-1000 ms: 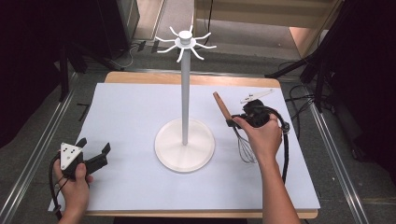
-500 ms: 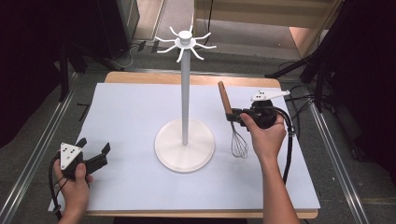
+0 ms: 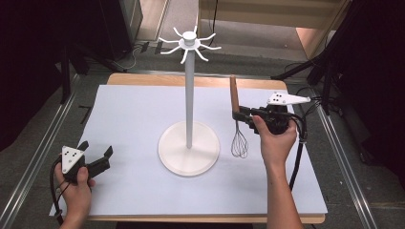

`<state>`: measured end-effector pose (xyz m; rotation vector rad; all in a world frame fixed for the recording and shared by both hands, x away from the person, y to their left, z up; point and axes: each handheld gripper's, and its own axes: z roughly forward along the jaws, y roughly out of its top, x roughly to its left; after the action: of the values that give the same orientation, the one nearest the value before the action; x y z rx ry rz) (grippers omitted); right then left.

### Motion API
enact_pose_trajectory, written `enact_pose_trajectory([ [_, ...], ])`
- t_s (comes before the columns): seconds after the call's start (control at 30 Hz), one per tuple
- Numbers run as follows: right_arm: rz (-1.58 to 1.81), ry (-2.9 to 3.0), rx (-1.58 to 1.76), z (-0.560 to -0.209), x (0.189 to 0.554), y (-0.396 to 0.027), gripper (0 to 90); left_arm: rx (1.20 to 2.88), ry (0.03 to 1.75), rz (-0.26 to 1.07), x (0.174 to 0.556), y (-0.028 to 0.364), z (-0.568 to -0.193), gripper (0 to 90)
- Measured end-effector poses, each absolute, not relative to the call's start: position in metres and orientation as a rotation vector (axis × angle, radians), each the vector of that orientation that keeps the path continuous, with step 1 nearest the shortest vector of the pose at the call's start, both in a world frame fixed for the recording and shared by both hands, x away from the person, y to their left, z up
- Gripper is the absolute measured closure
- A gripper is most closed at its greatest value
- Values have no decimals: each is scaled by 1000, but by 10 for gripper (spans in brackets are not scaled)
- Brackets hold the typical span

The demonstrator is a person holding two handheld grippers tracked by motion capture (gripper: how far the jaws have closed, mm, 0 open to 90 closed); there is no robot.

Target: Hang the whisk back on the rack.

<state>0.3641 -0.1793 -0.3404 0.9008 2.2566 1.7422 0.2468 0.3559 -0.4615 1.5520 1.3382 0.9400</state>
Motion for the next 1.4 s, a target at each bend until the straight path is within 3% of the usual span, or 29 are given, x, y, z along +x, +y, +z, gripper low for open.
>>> enact_pose_trajectory([
  [1.4, 1966, 1959, 601, -285, 325, -157, 706, 1553, 1339, 937, 247, 356, -461, 145],
])
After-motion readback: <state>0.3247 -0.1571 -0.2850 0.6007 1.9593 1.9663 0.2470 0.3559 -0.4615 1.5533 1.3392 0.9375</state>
